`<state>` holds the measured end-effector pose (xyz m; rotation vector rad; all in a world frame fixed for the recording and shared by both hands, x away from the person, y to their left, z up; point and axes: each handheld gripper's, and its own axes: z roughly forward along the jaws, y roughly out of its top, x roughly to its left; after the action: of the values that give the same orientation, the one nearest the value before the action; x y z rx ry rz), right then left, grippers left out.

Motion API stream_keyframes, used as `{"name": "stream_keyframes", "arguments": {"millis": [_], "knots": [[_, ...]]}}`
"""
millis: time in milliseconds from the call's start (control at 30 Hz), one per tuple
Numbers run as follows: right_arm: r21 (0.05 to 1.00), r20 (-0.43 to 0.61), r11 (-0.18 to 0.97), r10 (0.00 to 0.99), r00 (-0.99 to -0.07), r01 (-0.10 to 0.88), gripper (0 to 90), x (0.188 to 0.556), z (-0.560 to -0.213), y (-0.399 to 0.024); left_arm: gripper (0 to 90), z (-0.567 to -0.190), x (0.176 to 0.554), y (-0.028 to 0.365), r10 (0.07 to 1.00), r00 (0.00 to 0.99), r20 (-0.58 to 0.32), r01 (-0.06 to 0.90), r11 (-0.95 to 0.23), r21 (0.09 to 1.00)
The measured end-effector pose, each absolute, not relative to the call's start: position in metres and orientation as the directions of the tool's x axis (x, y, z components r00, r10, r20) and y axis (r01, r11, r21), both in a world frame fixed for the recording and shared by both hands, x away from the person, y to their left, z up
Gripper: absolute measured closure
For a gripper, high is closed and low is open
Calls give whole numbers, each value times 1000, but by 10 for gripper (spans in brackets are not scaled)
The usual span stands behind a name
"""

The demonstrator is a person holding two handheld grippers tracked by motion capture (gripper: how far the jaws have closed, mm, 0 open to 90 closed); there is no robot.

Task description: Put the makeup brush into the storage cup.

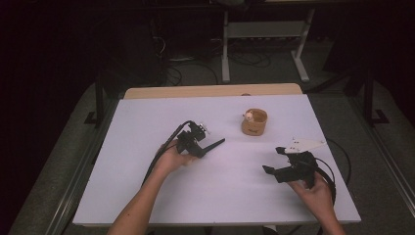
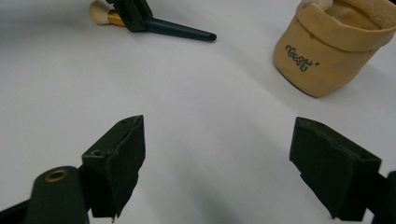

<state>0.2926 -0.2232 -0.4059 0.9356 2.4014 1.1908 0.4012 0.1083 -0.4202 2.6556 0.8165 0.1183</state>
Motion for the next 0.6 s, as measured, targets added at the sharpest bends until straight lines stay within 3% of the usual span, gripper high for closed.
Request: {"name": "stream_keyframes", "arguments": {"millis": [600], "knots": [[784, 9, 462, 659, -752, 414, 168, 292, -407, -214, 732, -412, 397, 118, 551, 835, -3, 510, -771, 382]]}}
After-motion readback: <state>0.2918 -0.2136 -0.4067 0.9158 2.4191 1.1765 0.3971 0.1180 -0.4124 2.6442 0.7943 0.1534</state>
